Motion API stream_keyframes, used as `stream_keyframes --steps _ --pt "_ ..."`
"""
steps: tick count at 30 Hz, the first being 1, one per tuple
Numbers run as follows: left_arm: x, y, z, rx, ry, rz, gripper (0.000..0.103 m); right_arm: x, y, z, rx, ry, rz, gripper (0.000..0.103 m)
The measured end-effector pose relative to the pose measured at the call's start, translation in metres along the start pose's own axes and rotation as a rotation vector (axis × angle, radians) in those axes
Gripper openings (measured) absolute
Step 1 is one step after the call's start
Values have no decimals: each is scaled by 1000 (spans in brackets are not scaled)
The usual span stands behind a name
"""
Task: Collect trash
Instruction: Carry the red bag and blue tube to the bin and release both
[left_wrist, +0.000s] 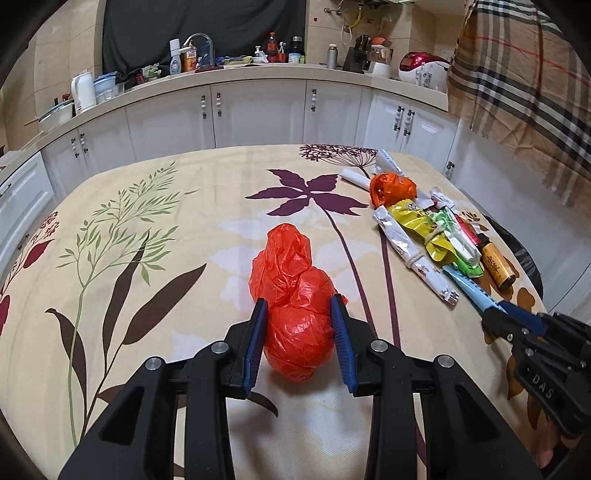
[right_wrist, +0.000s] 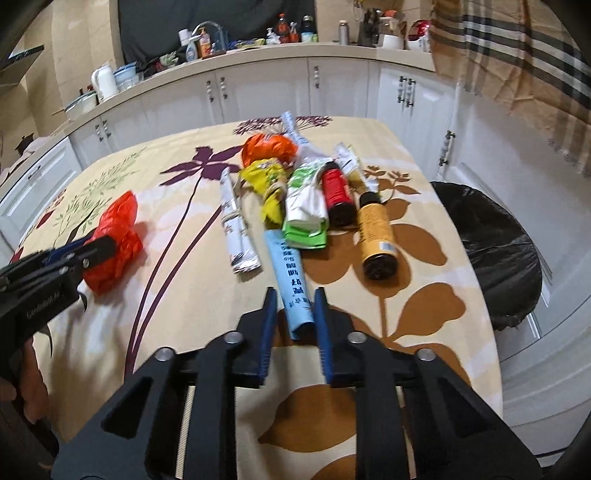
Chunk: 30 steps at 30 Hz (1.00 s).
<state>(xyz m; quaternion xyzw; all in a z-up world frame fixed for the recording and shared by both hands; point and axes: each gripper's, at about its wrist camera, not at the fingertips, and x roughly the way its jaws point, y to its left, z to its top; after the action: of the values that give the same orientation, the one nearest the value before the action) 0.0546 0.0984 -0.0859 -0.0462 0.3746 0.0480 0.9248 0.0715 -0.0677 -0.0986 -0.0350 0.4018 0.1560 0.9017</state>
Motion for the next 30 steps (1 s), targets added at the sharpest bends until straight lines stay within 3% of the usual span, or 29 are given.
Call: stream_keyframes --steps 8,19,30 --pt "0 2 1 1 -2 3 35 0 7 -2 -34 -9 6 7" --pt "-16 -7 6 7 -40 -23 35 -34 7 0 -38 -93 17 6" --pt "-24 -63 29 79 -114 -136 35 -60 -57 17 83 -233 -156 6"
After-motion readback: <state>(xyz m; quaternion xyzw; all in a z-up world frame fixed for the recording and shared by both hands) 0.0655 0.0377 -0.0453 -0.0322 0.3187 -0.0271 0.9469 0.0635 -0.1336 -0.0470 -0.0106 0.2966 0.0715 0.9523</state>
